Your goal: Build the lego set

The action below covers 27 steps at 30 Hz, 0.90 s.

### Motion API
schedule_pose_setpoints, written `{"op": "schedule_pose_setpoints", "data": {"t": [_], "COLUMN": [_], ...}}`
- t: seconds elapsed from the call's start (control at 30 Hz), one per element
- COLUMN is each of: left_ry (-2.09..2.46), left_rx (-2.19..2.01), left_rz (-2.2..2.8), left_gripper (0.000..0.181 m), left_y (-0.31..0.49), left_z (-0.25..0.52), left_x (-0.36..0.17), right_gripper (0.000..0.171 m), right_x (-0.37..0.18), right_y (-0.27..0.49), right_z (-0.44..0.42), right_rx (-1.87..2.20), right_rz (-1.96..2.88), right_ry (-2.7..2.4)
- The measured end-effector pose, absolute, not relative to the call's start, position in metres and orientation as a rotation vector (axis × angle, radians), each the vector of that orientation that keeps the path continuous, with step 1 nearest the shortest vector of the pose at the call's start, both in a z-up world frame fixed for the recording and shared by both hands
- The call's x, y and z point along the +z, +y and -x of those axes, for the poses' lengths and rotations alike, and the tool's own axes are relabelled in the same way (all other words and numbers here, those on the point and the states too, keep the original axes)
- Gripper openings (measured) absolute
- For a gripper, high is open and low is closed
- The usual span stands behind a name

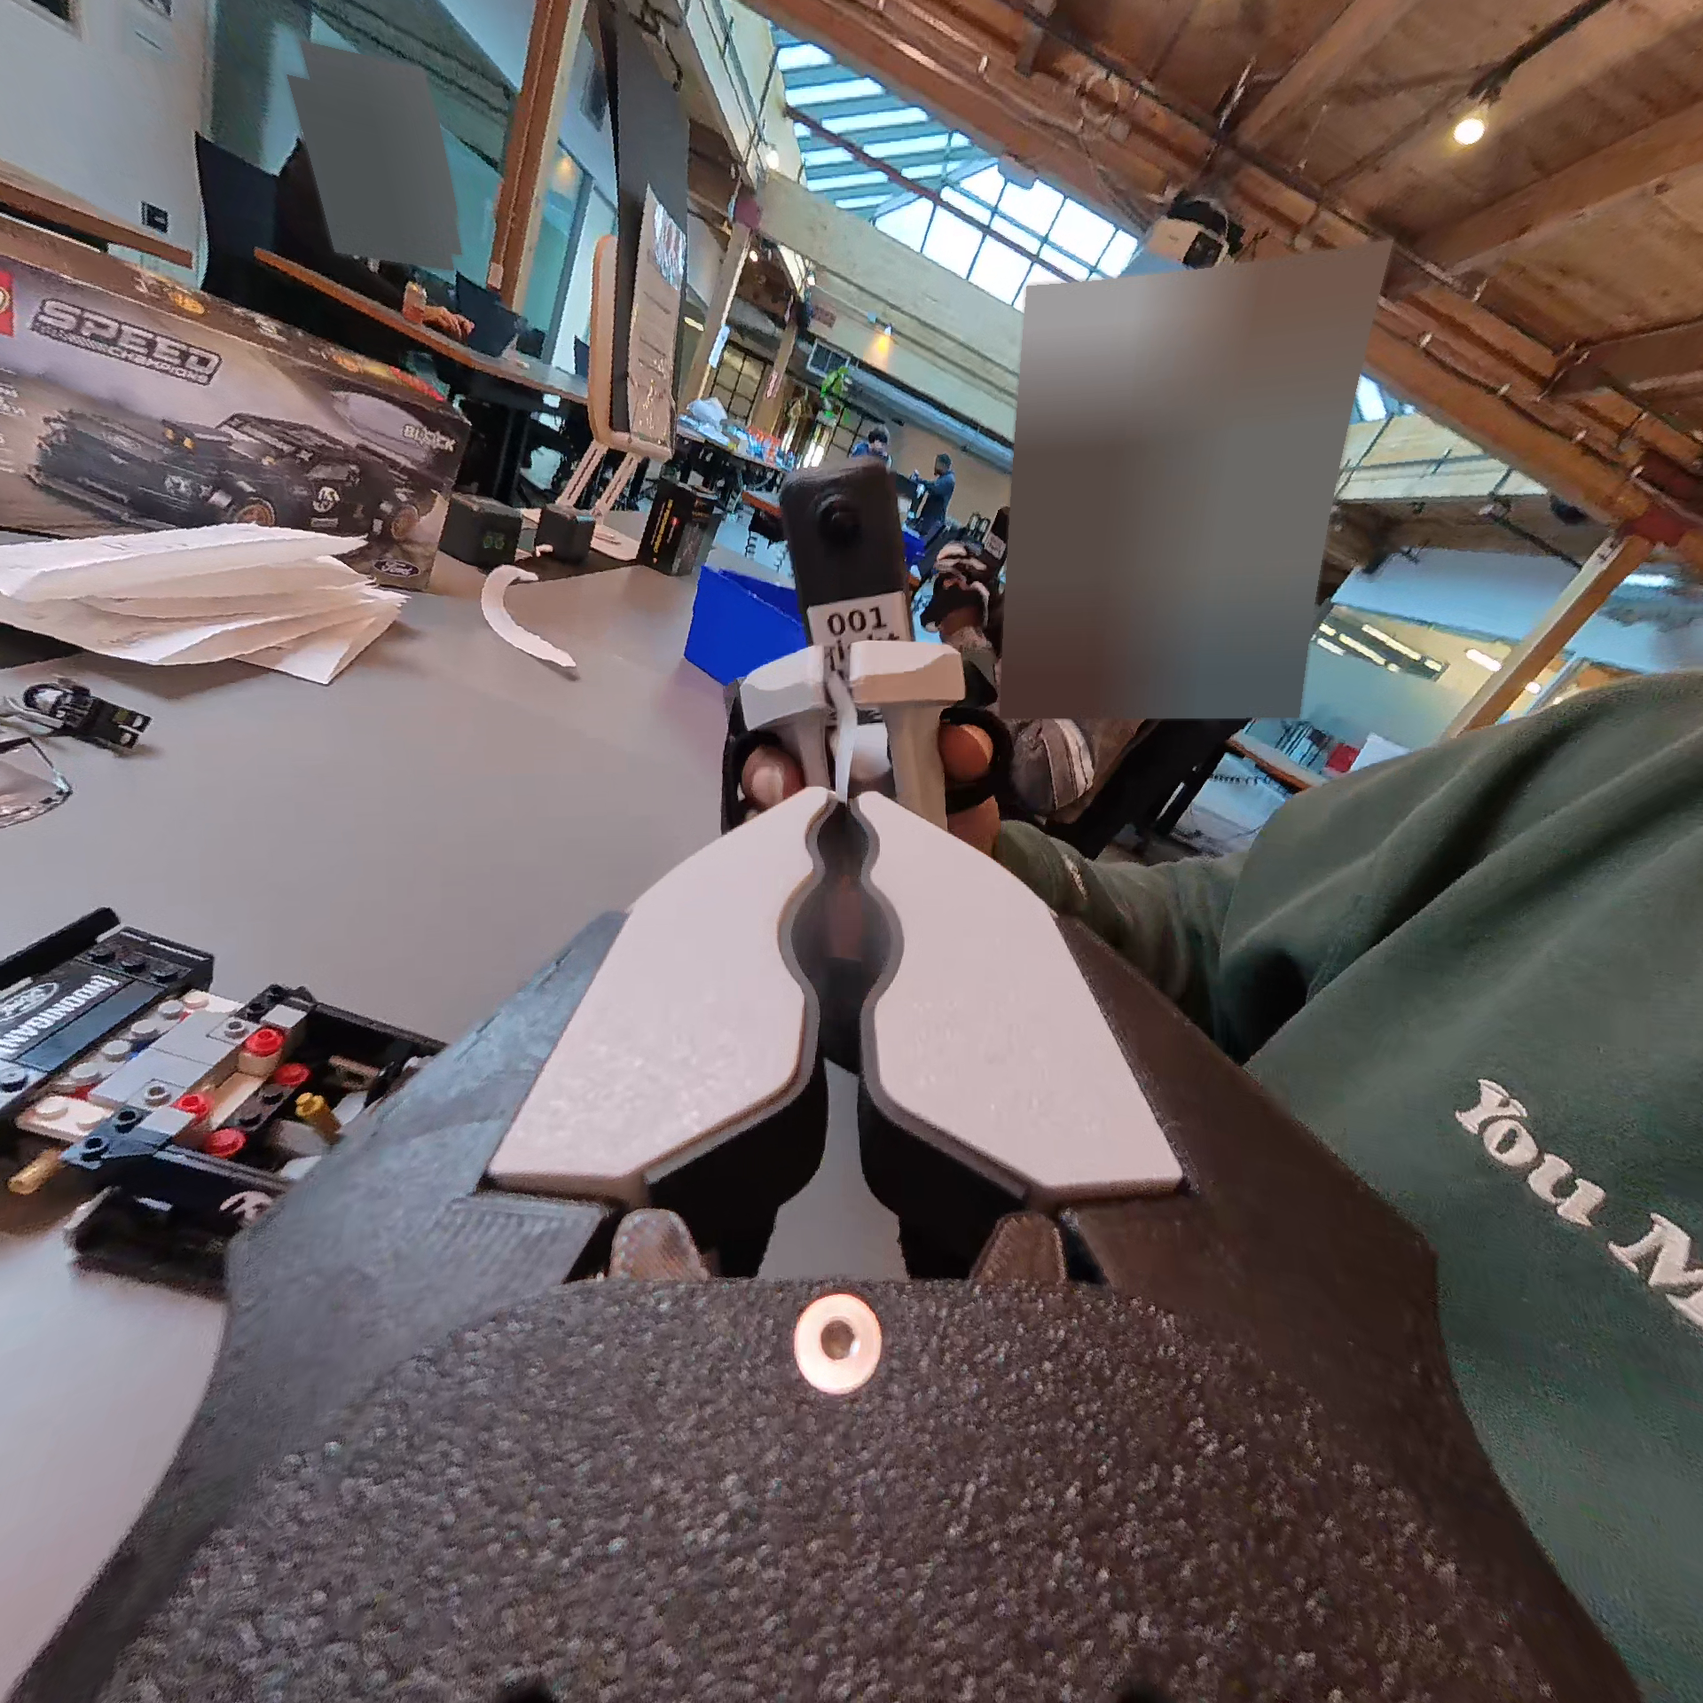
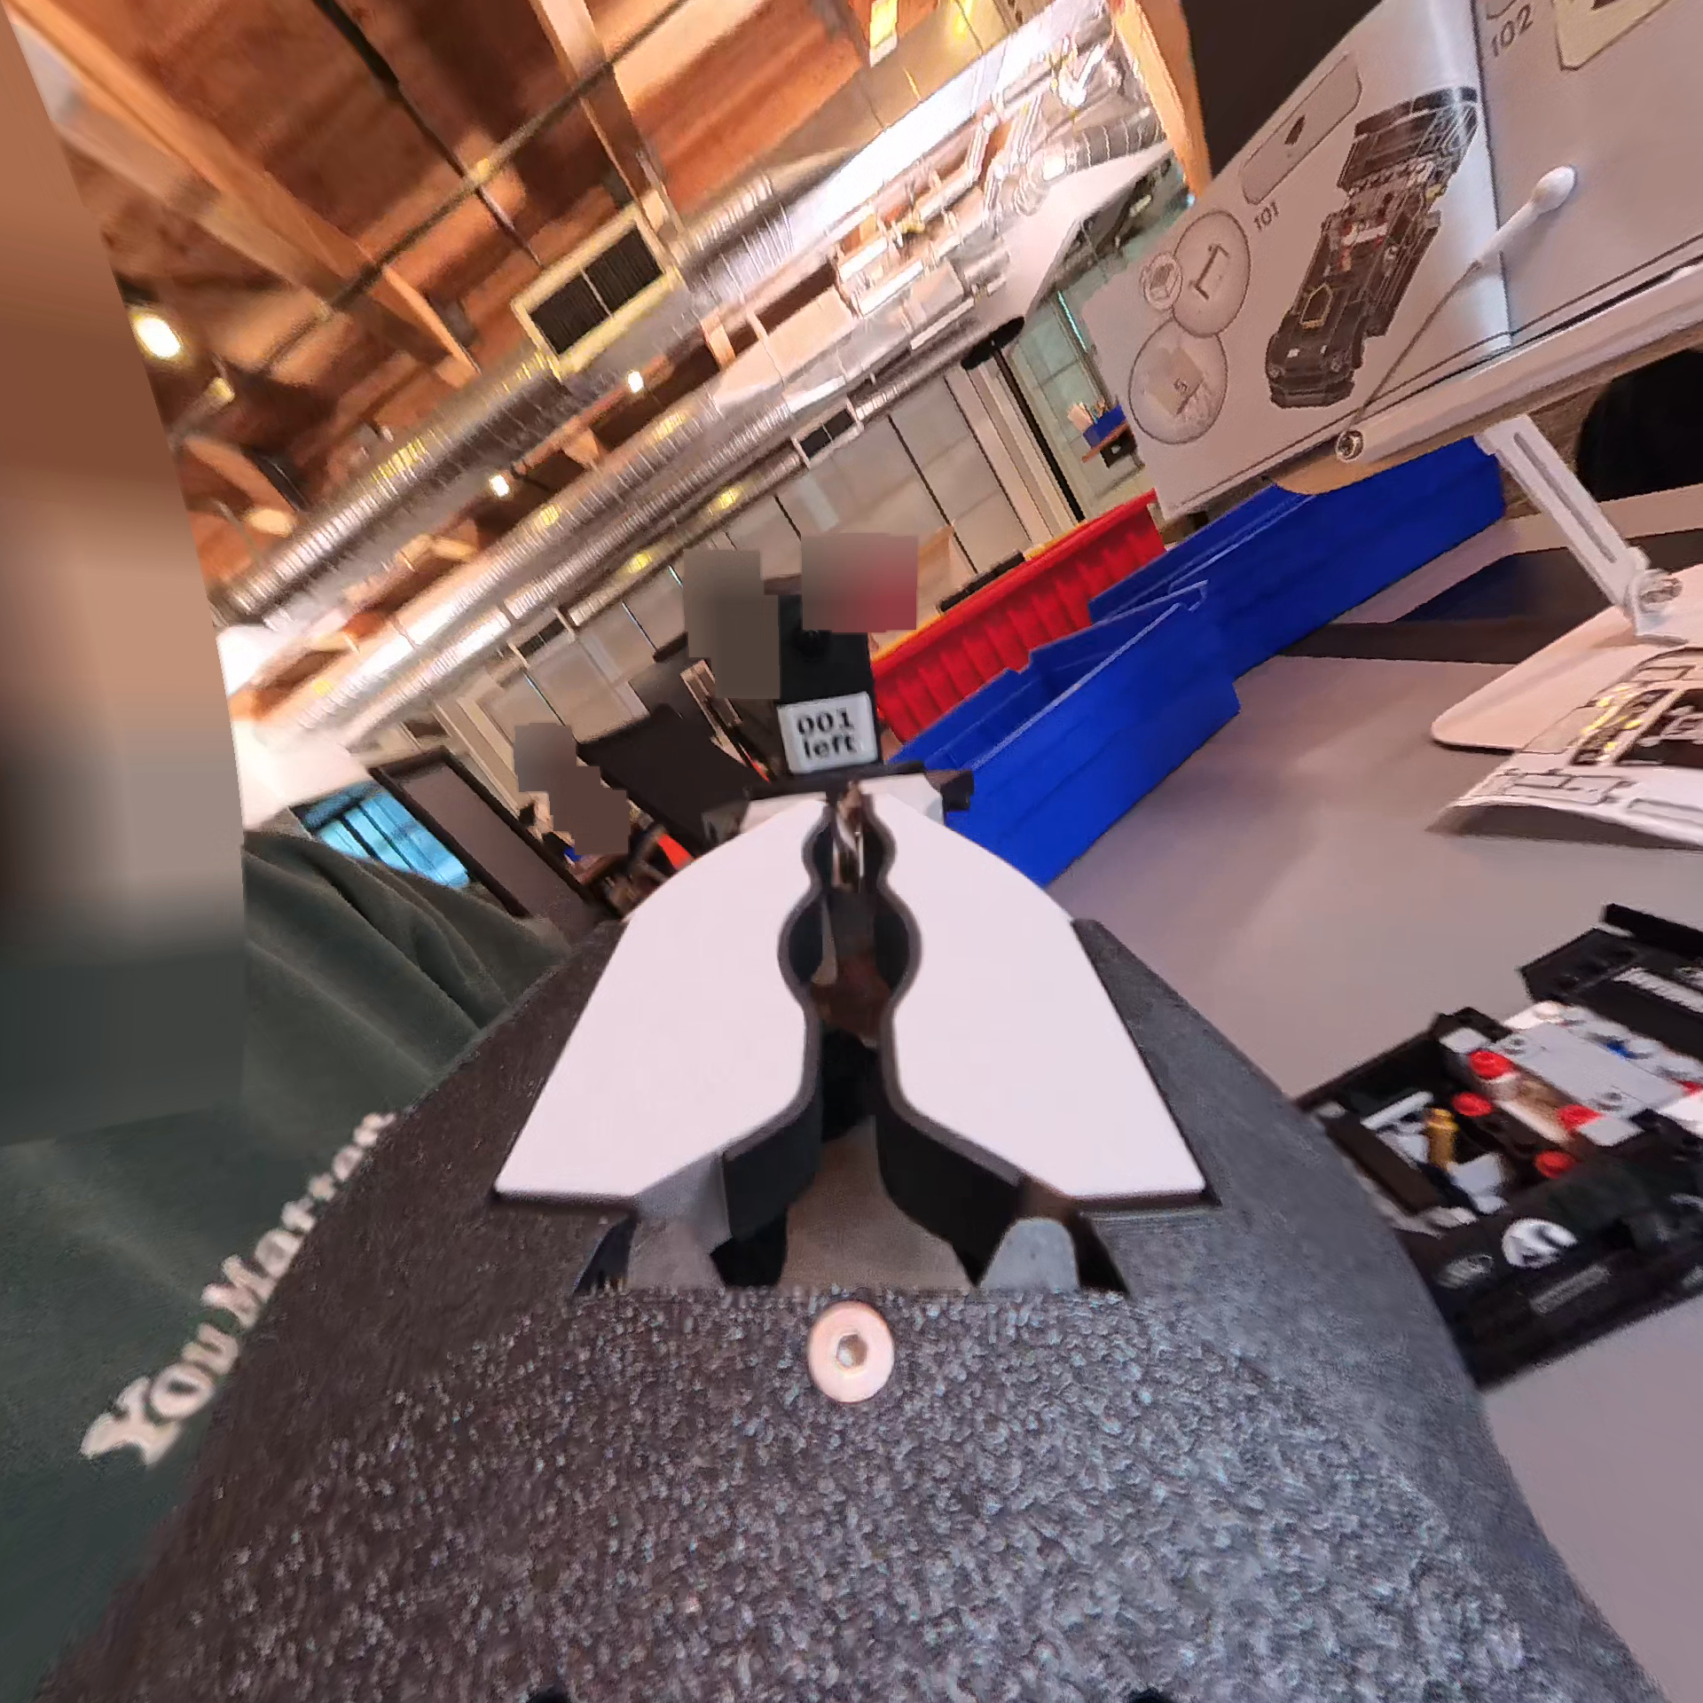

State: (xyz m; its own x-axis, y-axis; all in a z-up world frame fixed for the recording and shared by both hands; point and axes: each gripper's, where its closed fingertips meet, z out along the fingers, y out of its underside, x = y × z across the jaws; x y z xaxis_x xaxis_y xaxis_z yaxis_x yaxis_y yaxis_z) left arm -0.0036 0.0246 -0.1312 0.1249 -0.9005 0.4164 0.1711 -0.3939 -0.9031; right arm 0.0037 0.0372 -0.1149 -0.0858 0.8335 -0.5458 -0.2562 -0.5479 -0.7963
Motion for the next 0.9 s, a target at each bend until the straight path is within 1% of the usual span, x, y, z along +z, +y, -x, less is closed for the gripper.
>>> {"op": "schedule_pose_setpoints", "data": {"t": [0.13, 0.17, 0.23, 0.3, 0.43, 0.63, 0.9], "left_ry": [0.882, 0.919, 0.953, 0.983, 1.059, 1.132, 1.154], "left_rx": [-1.349, -1.328, -1.319, -1.299, -1.25, -1.21, -1.21], "left_rz": [1.531, 1.541, 1.541, 1.549, 1.603, 1.662, 1.688], "left_gripper": [0.0, 0.0, 0.0, 0.0, 0.0, 0.001, 0.001], "left_y": [0.021, 0.019, 0.015, 0.013, 0.011, 0.008, 0.006], "left_z": [0.006, 0.006, 0.007, 0.007, 0.006, 0.005, 0.005], "left_x": [-0.138, -0.141, -0.141, -0.144, -0.154, -0.167, -0.174], "right_gripper": [0.021, 0.029, 0.03, 0.031, 0.019, 0.013, 0.005], "right_x": [-0.128, -0.129, -0.129, -0.13, -0.136, -0.152, -0.16], "right_y": [0.03, 0.03, 0.033, 0.03, 0.027, 0.02, 0.017], "right_z": [-0.003, -0.005, -0.009, -0.012, -0.016, -0.011, -0.006], "right_rx": [1.47, 1.391, 1.285, 1.278, 1.198, 1.129, 1.131], "right_rz": [1.422, 1.426, 1.438, 1.45, 1.48, 1.549, 1.563], "right_ry": [-0.96, -1.02, -1.089, -1.14, -1.261, -1.421, -1.445]}}
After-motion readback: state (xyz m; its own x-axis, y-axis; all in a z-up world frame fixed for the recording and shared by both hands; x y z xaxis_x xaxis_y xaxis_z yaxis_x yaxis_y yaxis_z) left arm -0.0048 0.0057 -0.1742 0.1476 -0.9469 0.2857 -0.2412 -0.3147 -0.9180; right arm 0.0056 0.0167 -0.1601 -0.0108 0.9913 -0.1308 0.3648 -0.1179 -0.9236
